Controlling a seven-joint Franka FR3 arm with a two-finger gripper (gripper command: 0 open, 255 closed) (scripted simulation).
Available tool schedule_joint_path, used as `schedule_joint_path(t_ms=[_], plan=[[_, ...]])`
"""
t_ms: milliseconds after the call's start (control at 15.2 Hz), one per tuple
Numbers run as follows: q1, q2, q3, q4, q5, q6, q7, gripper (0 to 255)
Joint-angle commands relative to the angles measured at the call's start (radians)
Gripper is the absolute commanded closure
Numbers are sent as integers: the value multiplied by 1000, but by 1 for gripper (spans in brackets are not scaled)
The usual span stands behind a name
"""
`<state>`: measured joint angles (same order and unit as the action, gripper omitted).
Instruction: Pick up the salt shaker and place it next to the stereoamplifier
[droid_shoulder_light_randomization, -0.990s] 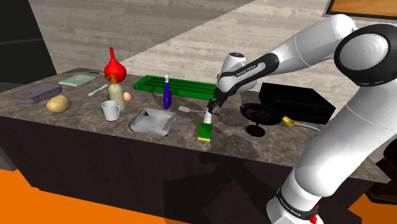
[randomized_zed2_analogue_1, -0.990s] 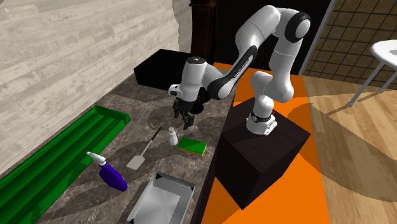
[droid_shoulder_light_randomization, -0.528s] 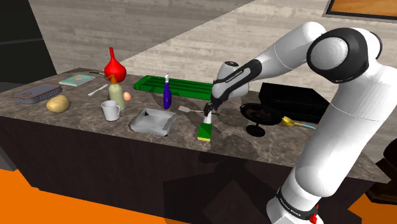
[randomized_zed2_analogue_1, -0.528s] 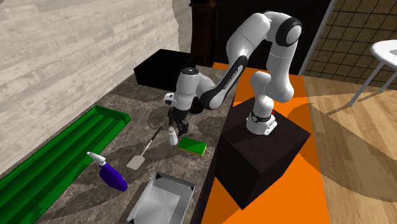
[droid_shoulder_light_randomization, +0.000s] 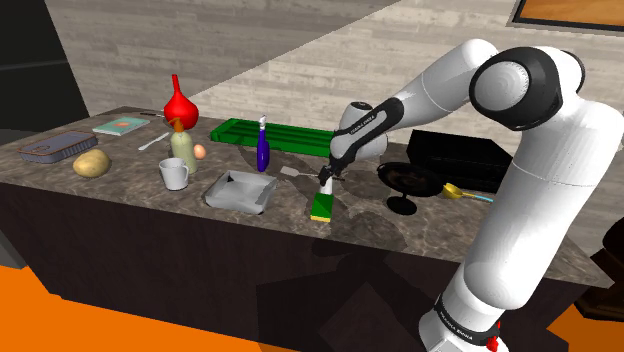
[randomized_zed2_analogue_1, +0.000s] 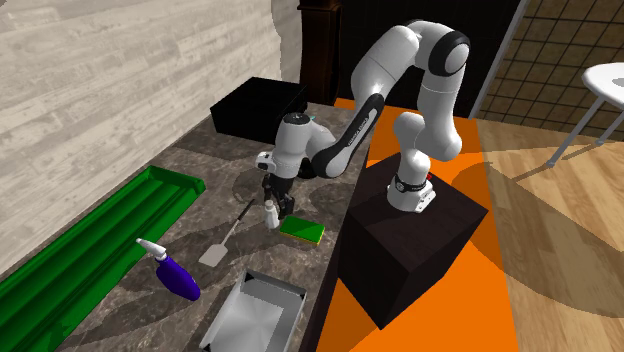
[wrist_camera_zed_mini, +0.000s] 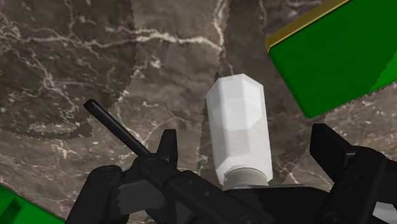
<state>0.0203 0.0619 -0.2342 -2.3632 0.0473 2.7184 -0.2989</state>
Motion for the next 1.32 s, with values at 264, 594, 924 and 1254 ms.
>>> schedule_joint_path(t_ms=[264,594,924,1254], plan=[[0,0,0,0,0,0,0,255],[0,0,0,0,-1,0,1,255],[1,-30,-2,11,-18,-40,13,255],[1,-77,-3,33,-41,-108,30,255]])
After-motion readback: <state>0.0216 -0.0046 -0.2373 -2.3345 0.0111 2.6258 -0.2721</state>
